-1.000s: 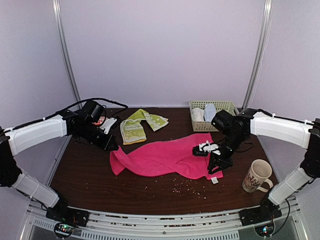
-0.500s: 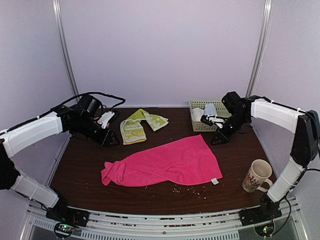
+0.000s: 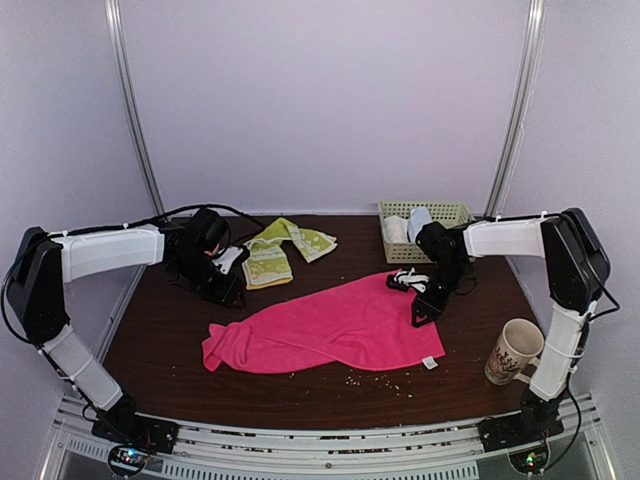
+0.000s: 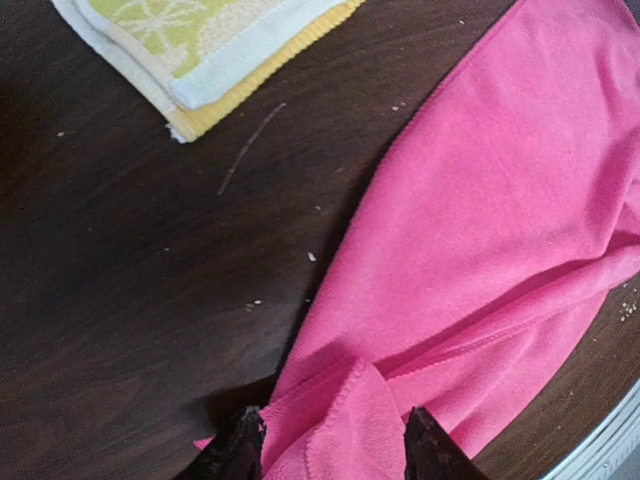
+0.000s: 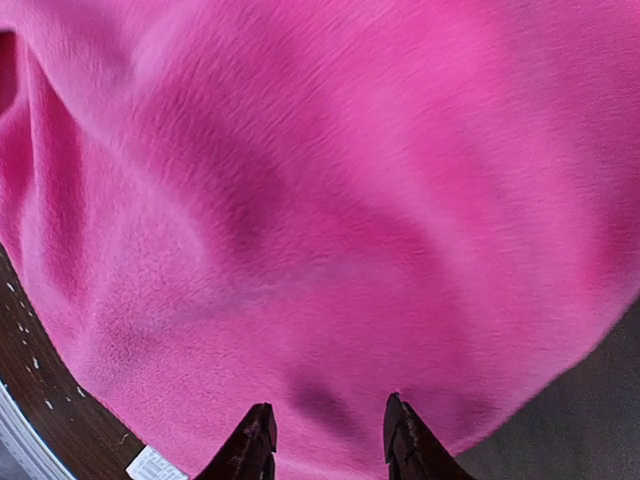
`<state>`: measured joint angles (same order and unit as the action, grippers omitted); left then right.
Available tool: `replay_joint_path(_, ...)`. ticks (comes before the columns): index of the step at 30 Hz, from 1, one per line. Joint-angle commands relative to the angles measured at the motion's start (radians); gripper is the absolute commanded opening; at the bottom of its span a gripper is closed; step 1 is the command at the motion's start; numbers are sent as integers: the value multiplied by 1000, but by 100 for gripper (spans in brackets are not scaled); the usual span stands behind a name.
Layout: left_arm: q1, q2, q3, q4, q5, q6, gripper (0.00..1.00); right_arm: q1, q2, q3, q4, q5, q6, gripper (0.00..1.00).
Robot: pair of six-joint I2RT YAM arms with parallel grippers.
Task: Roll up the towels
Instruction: Flatten out the towel at the center of the board.
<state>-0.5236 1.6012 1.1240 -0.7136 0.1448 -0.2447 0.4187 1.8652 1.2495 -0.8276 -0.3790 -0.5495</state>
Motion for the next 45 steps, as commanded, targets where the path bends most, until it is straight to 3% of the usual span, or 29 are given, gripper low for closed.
replay_joint_path(1,2,-8,-37,46,151,39,52,71,-30,-101,10,110,-47,38)
replay_joint_path(3,-2,-1,-57,44,139,45,56,80,-32,-127,6,113,-52,39)
replay_joint_path(10,-29,33,-109,27,49,63,48,80,-38,-161,10,111,-47,39)
replay_joint_path(14,-35,53,-108,23,50,76,29,80,-19,-178,22,127,-40,40)
replay_joint_path(17,-35,63,-68,14,11,100,0,71,-1,-182,18,146,-34,40)
replay_joint_path(22,-35,28,146,-37,-161,159,0,28,8,-166,7,158,-24,40)
replay_joint_path(24,-38,-48,222,-23,-152,200,0,2,7,-162,8,169,-10,39)
replay_joint_path(30,-64,-286,197,-36,239,255,0,-60,-6,-190,11,225,5,39)
replay_joint_path(35,-104,-289,80,-238,442,157,0,-96,-13,-214,-10,272,10,39)
replay_joint_path(40,-192,-256,-152,-358,338,37,0,-100,-66,-249,-76,300,-11,39)
replay_joint_path(41,-199,-257,-162,-357,359,36,0,-101,-78,-253,-99,298,-19,39)
replay_joint_path(42,-202,-250,-144,-372,352,37,9,-101,-89,-256,-127,293,-34,38)
replay_joint_path(45,-202,-242,-50,-402,237,25,14,-102,-121,-253,-195,277,-64,38)
